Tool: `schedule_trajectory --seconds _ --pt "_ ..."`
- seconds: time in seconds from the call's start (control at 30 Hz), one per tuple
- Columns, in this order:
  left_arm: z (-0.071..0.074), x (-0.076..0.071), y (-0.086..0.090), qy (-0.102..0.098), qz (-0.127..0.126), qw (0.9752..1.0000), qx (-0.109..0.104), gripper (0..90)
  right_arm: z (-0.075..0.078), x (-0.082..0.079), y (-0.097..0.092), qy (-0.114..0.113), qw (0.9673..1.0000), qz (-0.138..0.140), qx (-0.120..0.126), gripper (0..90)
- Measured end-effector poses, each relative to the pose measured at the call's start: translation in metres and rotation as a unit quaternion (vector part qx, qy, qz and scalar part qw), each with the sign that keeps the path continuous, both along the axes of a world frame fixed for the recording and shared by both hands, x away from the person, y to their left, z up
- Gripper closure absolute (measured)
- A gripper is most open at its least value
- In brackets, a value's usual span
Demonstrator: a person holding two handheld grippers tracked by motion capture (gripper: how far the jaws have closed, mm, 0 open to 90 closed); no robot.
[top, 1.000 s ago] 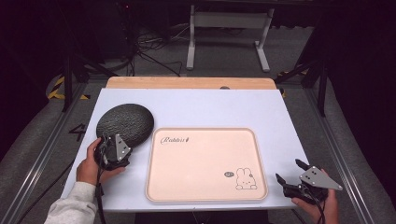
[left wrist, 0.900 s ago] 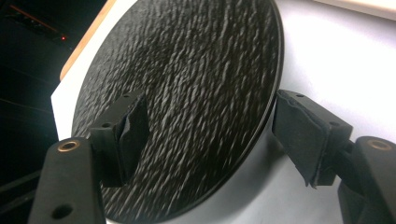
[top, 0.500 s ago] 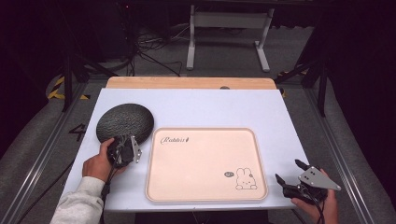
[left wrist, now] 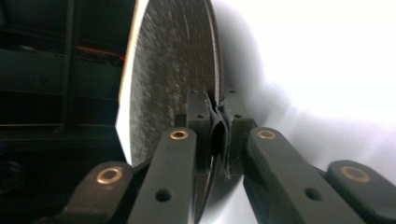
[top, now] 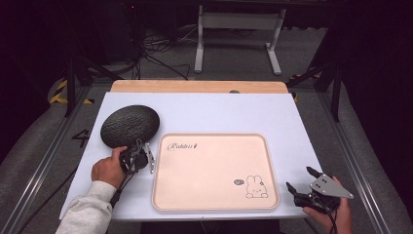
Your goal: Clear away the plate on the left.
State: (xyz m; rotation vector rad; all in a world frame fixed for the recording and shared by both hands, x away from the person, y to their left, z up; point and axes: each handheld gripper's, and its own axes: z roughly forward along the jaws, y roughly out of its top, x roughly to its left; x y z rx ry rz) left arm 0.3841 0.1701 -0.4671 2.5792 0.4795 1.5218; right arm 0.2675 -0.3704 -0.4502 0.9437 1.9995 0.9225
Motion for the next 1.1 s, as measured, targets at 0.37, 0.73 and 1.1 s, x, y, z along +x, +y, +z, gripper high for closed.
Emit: schedule_trajectory --seconds 0.37,0.73,1.1 --pt "0.007 -0.001 0.005 -0.025 0.005 0.9986 -0.046 87.7 -0.001 0.000 0.000 0.003 1.0000 0.002 -0.003 14.4" --pt "0.017 -0.011 -0.008 -0.025 -0.016 0.9971 -0.069 87.4 0.001 0.000 -0.001 -0.004 1.0000 -0.004 -0.003 14.3" --pt "0.034 -0.029 -0.025 -0.052 -0.048 0.9949 -0.072 87.0 0.001 0.000 -0.003 -0.005 0.9999 -0.010 -0.001 14.3"
